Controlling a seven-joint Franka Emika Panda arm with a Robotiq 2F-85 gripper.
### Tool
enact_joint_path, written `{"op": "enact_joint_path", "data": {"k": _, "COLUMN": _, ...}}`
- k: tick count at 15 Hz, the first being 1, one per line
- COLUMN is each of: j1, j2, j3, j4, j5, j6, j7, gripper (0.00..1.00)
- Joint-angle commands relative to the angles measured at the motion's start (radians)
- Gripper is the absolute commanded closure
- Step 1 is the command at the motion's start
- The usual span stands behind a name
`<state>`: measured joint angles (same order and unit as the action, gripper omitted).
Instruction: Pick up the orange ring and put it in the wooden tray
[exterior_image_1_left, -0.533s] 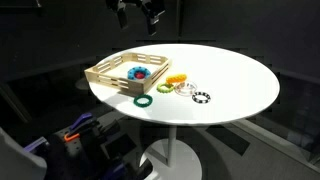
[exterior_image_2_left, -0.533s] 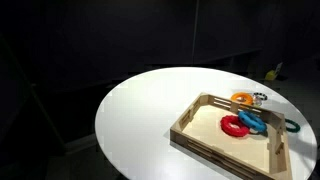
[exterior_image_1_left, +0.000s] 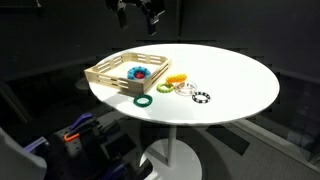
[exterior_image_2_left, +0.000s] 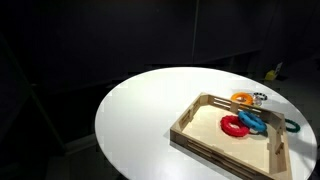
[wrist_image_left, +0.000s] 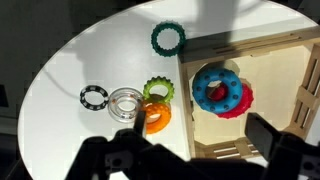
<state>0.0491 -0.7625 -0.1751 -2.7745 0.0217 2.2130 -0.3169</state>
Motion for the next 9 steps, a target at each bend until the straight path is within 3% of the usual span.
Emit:
{"op": "enact_joint_path", "data": {"k": 1, "j1": -0.025, "j2": 0.036, "j3": 0.024, "j4": 0.028, "j5": -0.013, "j6": 0.015, "j7": 0.029, "gripper": 0.0}}
{"op": "enact_joint_path", "data": {"k": 9, "j1": -0.061, "j2": 0.206, "j3": 0.031, "j4": 0.154, "j5": -0.012, "j6": 0.035, "j7": 0.074, "gripper": 0.0}}
